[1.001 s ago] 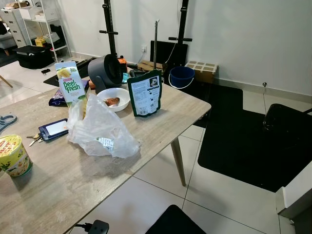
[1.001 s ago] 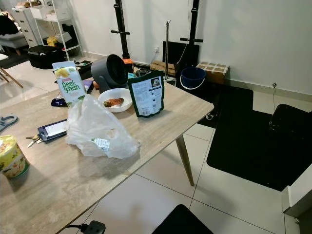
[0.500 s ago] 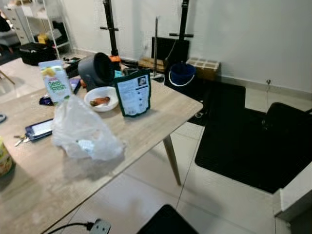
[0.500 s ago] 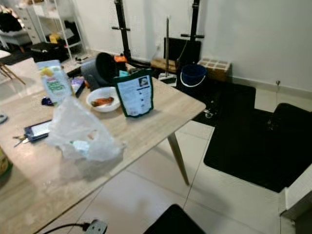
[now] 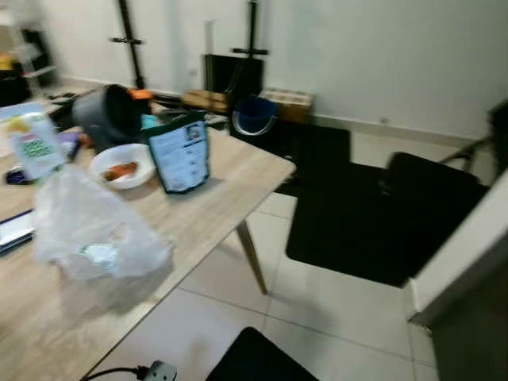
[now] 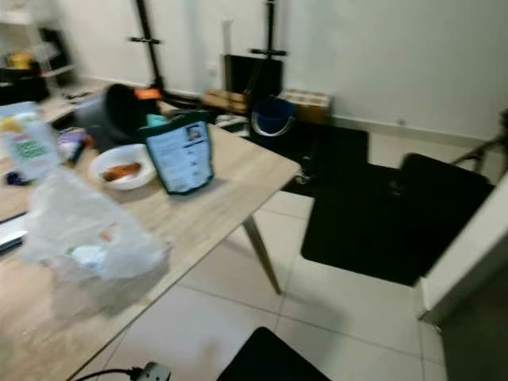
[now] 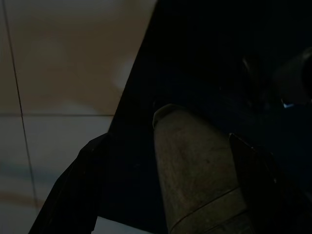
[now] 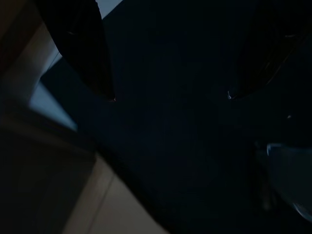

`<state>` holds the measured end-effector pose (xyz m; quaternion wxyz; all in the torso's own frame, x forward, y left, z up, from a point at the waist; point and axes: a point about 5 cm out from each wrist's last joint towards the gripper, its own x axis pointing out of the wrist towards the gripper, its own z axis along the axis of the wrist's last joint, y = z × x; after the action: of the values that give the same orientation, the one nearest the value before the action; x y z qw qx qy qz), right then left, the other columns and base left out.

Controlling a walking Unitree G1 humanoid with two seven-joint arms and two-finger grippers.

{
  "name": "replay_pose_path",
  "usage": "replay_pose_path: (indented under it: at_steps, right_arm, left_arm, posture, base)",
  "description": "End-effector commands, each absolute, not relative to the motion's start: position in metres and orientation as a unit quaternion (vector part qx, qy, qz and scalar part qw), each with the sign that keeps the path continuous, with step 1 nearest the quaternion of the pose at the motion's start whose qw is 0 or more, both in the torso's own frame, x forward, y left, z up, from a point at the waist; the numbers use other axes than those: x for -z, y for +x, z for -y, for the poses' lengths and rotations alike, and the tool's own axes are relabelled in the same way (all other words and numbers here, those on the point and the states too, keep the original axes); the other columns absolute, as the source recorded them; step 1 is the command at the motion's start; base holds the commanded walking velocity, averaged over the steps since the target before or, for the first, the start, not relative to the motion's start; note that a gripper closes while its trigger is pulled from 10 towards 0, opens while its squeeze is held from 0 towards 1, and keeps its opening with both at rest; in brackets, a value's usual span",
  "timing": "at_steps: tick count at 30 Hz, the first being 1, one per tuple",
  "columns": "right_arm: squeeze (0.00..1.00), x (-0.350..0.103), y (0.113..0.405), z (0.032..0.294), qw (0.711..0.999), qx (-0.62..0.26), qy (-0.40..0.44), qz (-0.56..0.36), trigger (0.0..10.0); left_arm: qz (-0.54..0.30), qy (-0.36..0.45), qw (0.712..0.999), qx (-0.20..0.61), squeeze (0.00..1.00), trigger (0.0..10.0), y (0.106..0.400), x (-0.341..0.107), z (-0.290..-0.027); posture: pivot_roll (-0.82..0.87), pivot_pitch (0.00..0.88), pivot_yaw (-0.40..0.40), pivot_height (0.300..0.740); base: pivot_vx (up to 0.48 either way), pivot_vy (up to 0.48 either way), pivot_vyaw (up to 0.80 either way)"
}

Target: Restocking fridge

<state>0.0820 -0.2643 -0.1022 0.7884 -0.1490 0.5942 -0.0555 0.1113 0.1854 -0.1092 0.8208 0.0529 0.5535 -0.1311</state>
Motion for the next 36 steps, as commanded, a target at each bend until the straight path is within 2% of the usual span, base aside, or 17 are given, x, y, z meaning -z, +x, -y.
replay_pose_path:
  at_steps: [1, 36]
  right_arm:
    - [0.0, 0.102, 0.0824, 0.265, 0.788, 0.061, -0.147, -0.595, 10.0]
    - [0.0, 0.1024, 0.0764, 0.2678, 0.778, 0.061, -0.155, -0.606, 10.0]
  left_arm:
    - [-0.59, 0.048, 0.793, 0.14, 0.0, 10.0, 0.0887, 0.1155, -0.1833]
    - [-0.589, 0.05, 0.794, 0.144, 0.0, 10.0, 0.0891, 0.1156, -0.1813]
  posture:
    - [0.07, 0.0, -0.022, 0.74]
    - [0.07, 0.0, -0.024, 0.74]
  base:
    - [0.0, 0.0, -0.79]
    - [0.0, 0.0, -0.79]
